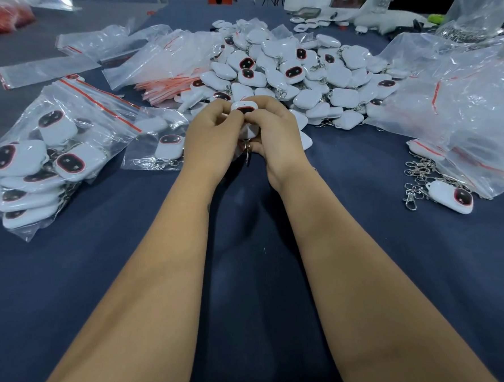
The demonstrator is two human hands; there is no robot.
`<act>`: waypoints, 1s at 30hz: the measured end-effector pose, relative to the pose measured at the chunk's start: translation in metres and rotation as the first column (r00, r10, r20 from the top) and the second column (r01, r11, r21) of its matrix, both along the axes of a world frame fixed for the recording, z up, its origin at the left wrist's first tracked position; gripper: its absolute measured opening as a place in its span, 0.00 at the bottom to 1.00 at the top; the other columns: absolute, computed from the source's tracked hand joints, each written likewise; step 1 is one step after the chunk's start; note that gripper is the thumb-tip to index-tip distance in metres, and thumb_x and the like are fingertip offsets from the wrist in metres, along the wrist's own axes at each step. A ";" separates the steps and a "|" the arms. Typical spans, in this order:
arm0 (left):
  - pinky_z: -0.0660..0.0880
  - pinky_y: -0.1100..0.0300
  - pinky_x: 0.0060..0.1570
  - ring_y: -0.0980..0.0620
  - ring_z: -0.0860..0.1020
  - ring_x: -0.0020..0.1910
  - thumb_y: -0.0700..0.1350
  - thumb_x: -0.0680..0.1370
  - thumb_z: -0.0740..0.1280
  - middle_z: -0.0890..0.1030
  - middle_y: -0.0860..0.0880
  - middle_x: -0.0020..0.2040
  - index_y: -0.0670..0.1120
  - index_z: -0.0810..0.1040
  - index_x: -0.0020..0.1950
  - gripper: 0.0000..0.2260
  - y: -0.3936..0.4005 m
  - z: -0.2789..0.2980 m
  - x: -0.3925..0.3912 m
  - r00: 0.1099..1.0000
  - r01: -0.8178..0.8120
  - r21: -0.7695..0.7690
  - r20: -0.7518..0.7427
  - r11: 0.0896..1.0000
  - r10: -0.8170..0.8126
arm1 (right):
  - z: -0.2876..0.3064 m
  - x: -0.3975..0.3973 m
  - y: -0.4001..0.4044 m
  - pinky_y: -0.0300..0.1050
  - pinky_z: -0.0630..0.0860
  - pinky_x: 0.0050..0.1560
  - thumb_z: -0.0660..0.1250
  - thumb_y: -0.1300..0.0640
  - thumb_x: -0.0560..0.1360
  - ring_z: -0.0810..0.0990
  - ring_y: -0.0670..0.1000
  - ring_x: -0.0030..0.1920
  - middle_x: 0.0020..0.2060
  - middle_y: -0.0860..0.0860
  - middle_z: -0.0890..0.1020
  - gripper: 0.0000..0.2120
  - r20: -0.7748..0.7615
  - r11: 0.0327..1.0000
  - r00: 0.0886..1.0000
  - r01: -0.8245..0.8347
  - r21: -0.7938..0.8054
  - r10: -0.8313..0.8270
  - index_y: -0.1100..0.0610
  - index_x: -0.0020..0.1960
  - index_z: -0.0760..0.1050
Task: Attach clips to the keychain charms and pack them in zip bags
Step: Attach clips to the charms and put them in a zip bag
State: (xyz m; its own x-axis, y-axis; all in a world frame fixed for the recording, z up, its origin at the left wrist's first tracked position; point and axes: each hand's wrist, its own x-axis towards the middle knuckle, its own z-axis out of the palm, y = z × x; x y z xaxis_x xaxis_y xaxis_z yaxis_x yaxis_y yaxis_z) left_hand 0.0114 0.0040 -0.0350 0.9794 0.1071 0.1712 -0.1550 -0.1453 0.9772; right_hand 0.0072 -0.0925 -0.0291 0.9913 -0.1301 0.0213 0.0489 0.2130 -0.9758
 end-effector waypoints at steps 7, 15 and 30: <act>0.73 0.62 0.36 0.56 0.74 0.34 0.47 0.78 0.63 0.81 0.45 0.43 0.45 0.79 0.49 0.08 -0.003 -0.002 0.000 0.998 -0.044 0.141 0.061 0.989 0.035 | 0.001 -0.001 -0.001 0.44 0.77 0.40 0.59 0.69 0.75 0.79 0.50 0.39 0.44 0.55 0.81 0.11 -0.005 1.000 1.000 0.006 -0.011 -0.007 0.56 0.46 0.77; 0.68 0.55 0.33 0.50 0.70 0.27 0.44 0.75 0.61 0.73 0.48 0.27 0.48 0.71 0.31 0.12 -0.002 0.002 -0.001 0.997 -0.064 -0.025 -0.035 0.998 0.063 | 0.000 0.002 0.005 0.62 0.79 0.56 0.65 0.61 0.77 0.80 0.56 0.46 0.44 0.54 0.81 0.03 -0.022 0.981 0.991 0.127 -0.150 -0.131 0.58 0.49 0.76; 0.76 0.54 0.42 0.54 0.76 0.36 0.42 0.75 0.65 0.82 0.46 0.39 0.44 0.82 0.51 0.08 0.003 0.001 0.001 0.991 -0.134 0.196 0.037 0.971 0.129 | 0.009 0.000 -0.008 0.50 0.82 0.50 0.61 0.71 0.78 0.80 0.55 0.39 0.37 0.58 0.78 0.09 0.016 0.873 0.999 0.036 0.487 -0.050 0.59 0.48 0.66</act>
State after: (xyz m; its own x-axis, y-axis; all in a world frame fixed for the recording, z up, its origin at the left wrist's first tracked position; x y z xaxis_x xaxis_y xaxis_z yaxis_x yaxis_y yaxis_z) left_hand 0.0119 0.0069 -0.0343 0.9543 0.1963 0.2253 -0.1448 -0.3558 0.9233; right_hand 0.0068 -0.1000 -0.0198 0.9843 -0.1739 -0.0289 0.0941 0.6570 -0.7480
